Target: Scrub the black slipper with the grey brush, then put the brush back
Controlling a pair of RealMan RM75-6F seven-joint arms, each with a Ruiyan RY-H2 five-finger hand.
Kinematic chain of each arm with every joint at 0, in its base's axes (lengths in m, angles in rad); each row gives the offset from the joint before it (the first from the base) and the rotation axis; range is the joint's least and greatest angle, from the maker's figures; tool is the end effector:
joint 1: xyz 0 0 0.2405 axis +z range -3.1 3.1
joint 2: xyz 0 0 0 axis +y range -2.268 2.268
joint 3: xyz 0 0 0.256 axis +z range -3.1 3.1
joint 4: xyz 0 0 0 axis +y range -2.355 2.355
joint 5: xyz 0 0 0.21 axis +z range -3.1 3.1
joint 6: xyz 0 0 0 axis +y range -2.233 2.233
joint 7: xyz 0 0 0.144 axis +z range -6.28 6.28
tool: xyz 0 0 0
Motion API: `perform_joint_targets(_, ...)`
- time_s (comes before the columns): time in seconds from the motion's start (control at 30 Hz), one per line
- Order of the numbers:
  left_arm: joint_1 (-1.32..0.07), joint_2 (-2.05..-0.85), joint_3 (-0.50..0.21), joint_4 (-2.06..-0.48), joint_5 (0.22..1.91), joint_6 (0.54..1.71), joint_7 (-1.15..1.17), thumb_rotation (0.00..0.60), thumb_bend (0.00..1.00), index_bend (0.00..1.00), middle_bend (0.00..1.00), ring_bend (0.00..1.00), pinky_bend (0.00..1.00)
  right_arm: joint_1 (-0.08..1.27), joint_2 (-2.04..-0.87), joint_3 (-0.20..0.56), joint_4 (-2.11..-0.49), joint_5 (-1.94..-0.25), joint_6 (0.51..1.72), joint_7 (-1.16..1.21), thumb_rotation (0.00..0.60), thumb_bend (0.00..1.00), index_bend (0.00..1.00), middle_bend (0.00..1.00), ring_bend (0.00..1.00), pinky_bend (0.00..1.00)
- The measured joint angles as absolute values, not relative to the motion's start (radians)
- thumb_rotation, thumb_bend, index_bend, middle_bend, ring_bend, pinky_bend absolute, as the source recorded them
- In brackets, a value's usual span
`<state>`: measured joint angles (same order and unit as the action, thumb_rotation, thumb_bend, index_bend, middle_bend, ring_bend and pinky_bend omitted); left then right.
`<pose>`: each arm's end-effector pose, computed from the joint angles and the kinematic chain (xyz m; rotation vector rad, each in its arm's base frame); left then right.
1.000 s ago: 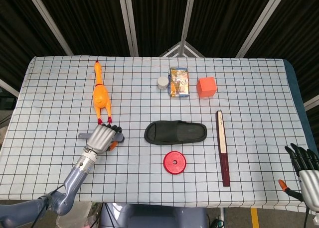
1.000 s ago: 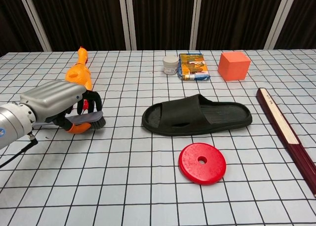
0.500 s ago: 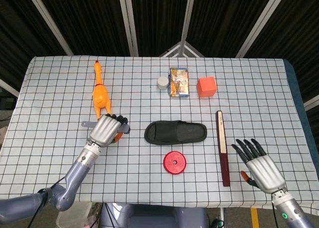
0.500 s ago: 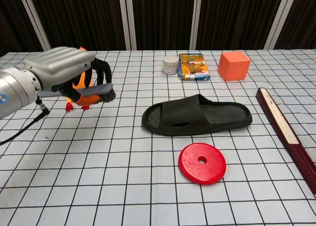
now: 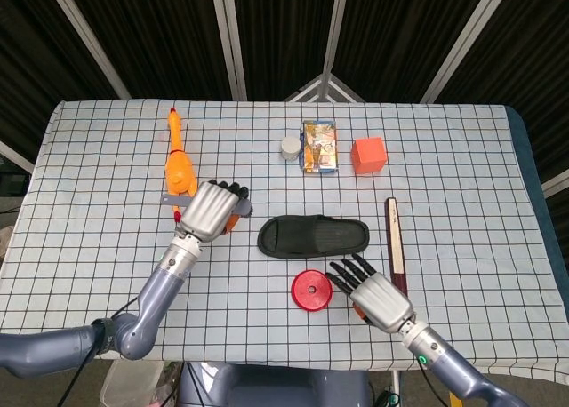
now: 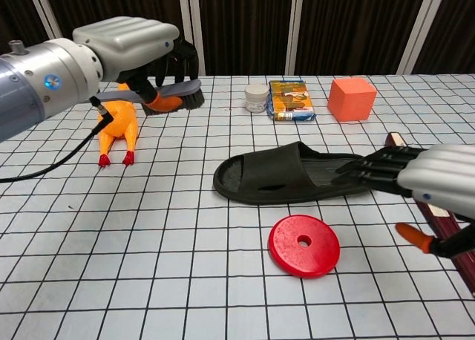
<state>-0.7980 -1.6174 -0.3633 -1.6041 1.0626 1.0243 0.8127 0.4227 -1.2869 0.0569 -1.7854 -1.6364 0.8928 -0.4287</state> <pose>-0.0613 0.3527 -0.0033 -1.8464 -0.5940 -0.9641 -0.1820 -0.2226 0.0187 2.2203 -0.6921 0.8098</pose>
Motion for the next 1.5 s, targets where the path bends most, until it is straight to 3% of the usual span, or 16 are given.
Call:
perform_joint_targets(0.33, -0.901, -1.720, -0.377, -1.478, 0.940, 0.989, 0.856, 0.600, 0.57, 0.41, 0.56, 0.49, 0.53, 0.523, -1.448, 0.114, -1.742, -1.490, 0.795, -0.544, 0.600, 0.69, 0.00, 0.00, 0.00, 0.04)
perform_joint_targets(0.63, -0.974, -1.791, -0.370, -1.384, 0.906, 0.964, 0.844, 0.600, 0.57, 0.41, 0.56, 0.49, 0.53, 0.598, -1.493, 0.159, -1.685, -1.411, 0.757, -0.565, 0.600, 0.70, 0.00, 0.00, 0.00, 0.04)
perform_joint_targets(1.5, -1.101, -1.926, -0.344, -1.216, 0.868, 0.909, 0.792, 0.600, 0.58, 0.41, 0.56, 0.49, 0.53, 0.683, -1.525, 0.108, -1.568, -1.396, 0.739, -0.437, 0.600, 0.70, 0.00, 0.00, 0.00, 0.04)
